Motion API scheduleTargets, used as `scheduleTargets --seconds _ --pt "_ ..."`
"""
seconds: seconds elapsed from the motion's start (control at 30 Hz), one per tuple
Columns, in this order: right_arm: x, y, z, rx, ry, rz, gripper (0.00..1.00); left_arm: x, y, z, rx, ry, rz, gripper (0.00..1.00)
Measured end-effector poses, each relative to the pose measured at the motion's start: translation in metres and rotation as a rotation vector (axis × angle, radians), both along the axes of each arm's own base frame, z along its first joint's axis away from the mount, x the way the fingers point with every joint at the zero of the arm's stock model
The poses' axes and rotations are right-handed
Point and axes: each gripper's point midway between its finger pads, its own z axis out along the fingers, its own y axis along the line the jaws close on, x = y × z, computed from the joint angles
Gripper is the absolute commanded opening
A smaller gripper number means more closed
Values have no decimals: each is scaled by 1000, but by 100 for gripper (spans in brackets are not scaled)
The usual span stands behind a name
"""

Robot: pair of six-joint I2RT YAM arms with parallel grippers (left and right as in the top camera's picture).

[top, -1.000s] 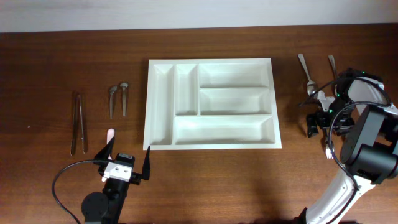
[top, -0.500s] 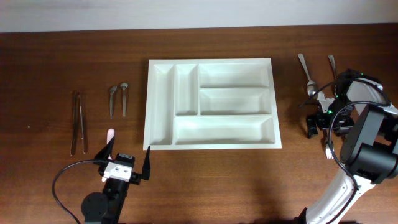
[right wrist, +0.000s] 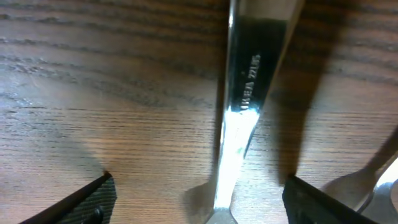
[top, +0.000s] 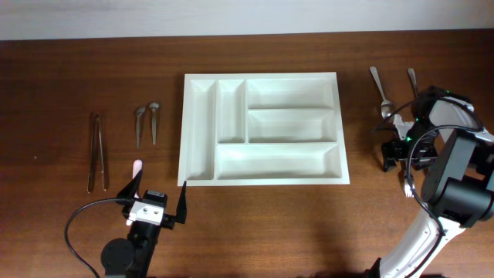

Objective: Pack container
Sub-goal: 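Lower the right gripper and grasp the left fork's handle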

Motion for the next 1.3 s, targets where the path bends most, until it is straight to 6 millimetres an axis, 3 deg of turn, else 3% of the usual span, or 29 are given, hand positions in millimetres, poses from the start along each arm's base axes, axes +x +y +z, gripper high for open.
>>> scheduleTargets --seconds 0.13,0.23,0.4,0.77,1.2,1.3 --pt "0 0 0 -2 1 3 77 0 0 0 0 0 0 99" --pt "0 0 0 -3 1 6 62 0 0 0 0 0 0 99" --pt "1 0 0 -5 -1 2 55 0 0 0 0 0 0 99" --pt "0 -4 0 -37 8 9 26 0 0 0 0 0 0 99" --pt "-2 -11 1 -72 22 14 14 0 0 0 0 0 0 99" --pt "-3 -12 1 -81 26 15 4 0 0 0 0 0 0 99"
